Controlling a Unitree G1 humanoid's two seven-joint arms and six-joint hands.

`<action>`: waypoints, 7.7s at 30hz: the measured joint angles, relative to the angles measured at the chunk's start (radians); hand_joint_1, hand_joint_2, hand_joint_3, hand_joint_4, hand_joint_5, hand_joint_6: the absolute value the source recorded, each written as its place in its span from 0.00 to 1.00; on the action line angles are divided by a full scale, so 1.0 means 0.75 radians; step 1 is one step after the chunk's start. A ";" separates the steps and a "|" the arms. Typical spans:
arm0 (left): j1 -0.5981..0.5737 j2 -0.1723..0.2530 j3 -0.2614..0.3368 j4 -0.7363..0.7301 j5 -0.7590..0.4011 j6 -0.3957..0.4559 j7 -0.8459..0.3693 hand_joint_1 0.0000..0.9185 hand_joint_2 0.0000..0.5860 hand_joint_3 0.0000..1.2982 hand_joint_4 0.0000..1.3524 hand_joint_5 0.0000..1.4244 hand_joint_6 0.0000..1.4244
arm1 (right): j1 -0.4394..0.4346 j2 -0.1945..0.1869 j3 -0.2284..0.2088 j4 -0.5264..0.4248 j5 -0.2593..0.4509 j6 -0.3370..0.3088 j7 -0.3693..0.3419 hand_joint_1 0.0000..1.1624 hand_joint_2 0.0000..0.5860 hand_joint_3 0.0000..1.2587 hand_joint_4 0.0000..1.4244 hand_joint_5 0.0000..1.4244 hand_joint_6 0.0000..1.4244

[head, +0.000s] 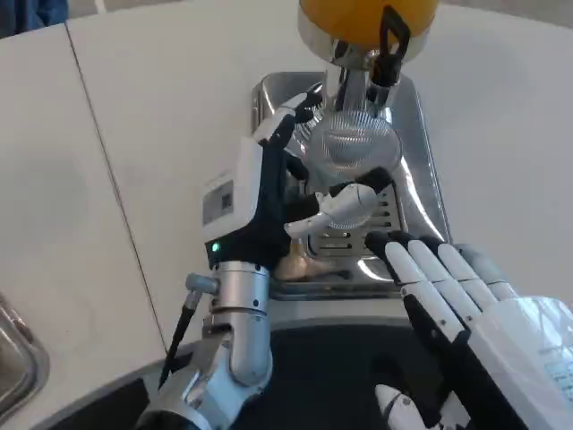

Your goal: Grasp the cup under the faucet to collect the drink, then remove the cup.

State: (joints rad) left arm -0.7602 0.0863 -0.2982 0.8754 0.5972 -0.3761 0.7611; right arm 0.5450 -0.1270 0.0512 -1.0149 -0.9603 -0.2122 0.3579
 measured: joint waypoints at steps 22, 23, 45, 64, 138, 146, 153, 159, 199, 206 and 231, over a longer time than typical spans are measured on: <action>0.248 0.352 0.138 -0.463 -0.056 -0.078 -0.224 0.22 0.05 0.19 0.21 0.45 0.44 | 0.068 0.018 0.045 0.006 -0.047 -0.006 -0.061 0.10 0.99 0.00 0.00 0.00 0.00; 0.269 0.378 0.155 -0.496 -0.056 -0.081 -0.241 0.22 0.05 0.18 0.20 0.44 0.43 | 0.076 0.019 0.041 0.006 -0.047 -0.006 -0.069 0.10 0.99 0.00 0.00 0.00 0.00; 1.025 0.807 0.317 -1.424 0.326 0.122 -0.780 0.00 0.06 0.00 0.00 0.00 0.00 | 0.159 0.102 -0.055 -0.020 0.083 0.005 -0.191 0.10 0.99 0.00 0.00 0.00 0.00; 1.376 0.656 0.385 -1.703 0.429 0.285 -0.842 0.00 0.02 0.00 0.00 0.00 0.00 | -0.169 0.278 -0.025 -0.026 0.214 0.346 -0.063 0.11 0.98 0.00 0.00 0.00 0.00; 1.433 0.540 0.422 -1.756 0.413 0.268 -0.846 0.00 0.04 0.00 0.00 0.00 0.00 | -1.493 -0.024 0.142 0.551 0.787 1.101 -0.097 0.00 0.94 0.00 0.00 0.00 0.00; 1.407 0.536 0.396 -1.744 0.414 0.268 -0.846 0.00 0.05 0.00 0.00 0.00 0.00 | -1.580 -0.224 0.291 0.498 0.593 1.199 0.023 0.00 0.96 0.00 0.00 0.00 0.00; 1.365 0.522 0.378 -1.729 0.414 0.268 -0.846 0.00 0.04 0.00 0.00 0.00 0.00 | -1.597 -0.348 0.418 0.442 0.371 1.246 0.150 0.00 0.99 0.00 0.00 0.00 0.00; 1.333 0.474 0.354 -1.714 0.424 0.277 -0.841 0.00 0.03 0.00 0.00 0.00 0.00 | -1.597 -0.376 0.441 0.417 0.246 1.244 0.239 0.00 1.00 0.00 0.00 0.00 0.00; 0.874 0.368 0.203 -1.371 0.426 0.482 -0.787 0.01 0.06 0.00 0.00 0.00 0.00 | -1.442 -0.238 0.302 0.343 0.105 1.175 0.234 0.00 1.00 0.00 0.00 0.00 0.00; 0.854 0.368 0.174 -1.358 0.425 0.482 -0.775 0.01 0.06 0.00 0.00 0.00 0.00 | -1.133 -0.040 0.265 0.249 0.068 1.128 -0.021 0.00 1.00 0.00 0.00 0.00 0.00; 0.699 0.362 0.153 -1.185 0.323 0.476 -0.739 0.02 0.04 0.00 0.00 0.00 0.01 | -0.621 -0.094 0.064 0.068 0.243 0.677 -0.117 0.26 0.79 0.00 0.00 0.00 0.00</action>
State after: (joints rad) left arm -0.2356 0.3576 -0.1831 -0.0132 0.8397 -0.0191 0.2068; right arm 0.0789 -0.1976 0.0996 -0.9638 -0.7784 0.2952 0.2702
